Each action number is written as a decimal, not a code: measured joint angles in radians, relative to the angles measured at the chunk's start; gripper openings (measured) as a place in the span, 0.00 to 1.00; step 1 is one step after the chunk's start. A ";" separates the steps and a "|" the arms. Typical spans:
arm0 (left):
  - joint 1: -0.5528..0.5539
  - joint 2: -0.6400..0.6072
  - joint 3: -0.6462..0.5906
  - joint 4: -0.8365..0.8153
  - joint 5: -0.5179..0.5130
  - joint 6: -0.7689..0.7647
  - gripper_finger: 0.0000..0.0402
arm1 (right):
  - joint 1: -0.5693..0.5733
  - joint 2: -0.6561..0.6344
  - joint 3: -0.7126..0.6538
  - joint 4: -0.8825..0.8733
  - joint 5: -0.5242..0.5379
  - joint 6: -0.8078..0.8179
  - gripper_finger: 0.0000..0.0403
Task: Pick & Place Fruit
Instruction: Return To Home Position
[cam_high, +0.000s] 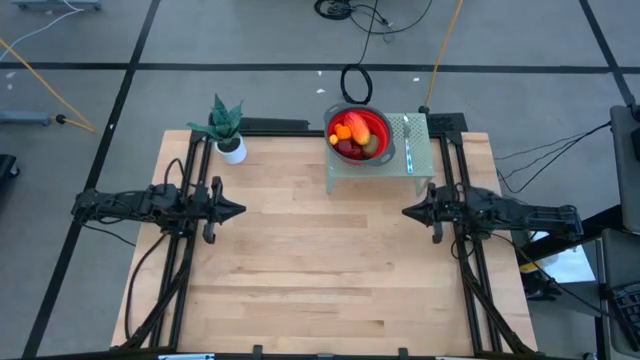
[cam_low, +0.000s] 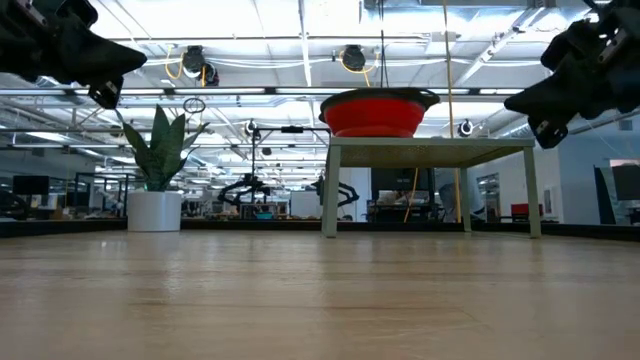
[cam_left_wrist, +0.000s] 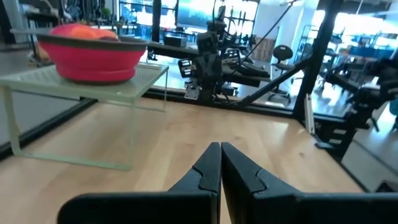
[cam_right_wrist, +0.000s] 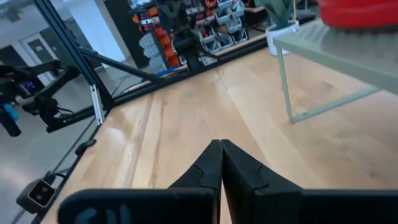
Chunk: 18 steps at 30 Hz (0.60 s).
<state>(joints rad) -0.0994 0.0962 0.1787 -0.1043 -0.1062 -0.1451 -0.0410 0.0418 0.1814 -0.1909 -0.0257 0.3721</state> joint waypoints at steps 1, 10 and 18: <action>0.000 0.000 0.000 0.000 0.000 0.015 0.02 | 0.000 0.000 -0.005 0.000 0.005 0.006 0.00; 0.000 0.000 0.000 0.000 -0.001 0.145 0.02 | -0.001 0.000 -0.041 0.016 0.096 -0.001 0.00; 0.000 0.000 0.000 0.000 -0.001 0.169 0.02 | -0.002 0.002 -0.053 0.008 0.106 -0.029 0.00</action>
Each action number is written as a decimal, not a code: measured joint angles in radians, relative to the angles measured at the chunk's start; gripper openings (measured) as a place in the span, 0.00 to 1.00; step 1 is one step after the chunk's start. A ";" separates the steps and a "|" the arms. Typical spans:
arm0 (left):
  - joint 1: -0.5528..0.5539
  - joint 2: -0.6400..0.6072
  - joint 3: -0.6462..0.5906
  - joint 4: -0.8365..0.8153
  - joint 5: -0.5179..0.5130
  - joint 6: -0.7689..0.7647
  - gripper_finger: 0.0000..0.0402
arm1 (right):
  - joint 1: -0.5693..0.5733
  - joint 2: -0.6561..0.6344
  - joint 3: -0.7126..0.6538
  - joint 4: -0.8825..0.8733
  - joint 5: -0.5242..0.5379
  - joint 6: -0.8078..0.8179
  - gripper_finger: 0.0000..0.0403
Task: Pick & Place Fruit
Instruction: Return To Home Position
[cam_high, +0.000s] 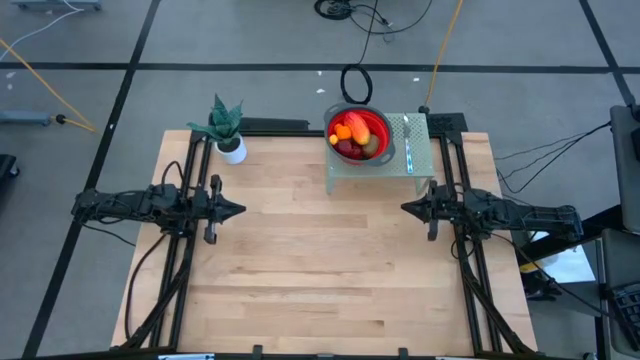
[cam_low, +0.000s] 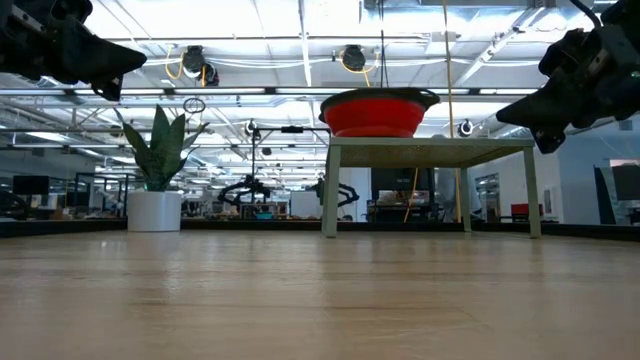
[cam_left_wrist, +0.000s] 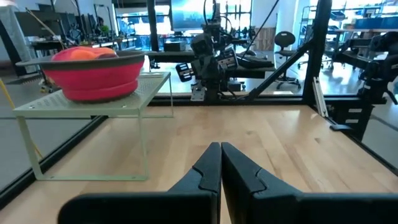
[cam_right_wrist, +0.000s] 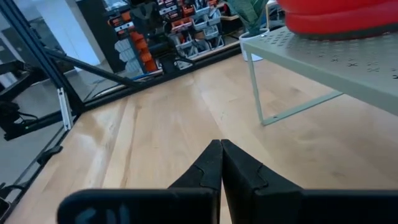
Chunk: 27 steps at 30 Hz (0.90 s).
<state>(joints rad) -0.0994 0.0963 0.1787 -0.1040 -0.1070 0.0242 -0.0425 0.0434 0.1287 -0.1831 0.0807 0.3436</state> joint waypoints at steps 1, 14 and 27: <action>0.000 0.000 0.000 0.000 0.000 0.000 0.02 | 0.000 0.000 0.000 -0.001 0.000 -0.012 0.00; 0.000 0.000 0.000 0.000 0.002 -0.005 0.02 | 0.000 0.001 -0.003 -0.006 -0.003 -0.278 0.01; 0.000 0.000 0.000 0.000 0.001 -0.003 0.02 | 0.000 0.001 -0.003 -0.007 -0.004 -0.278 0.01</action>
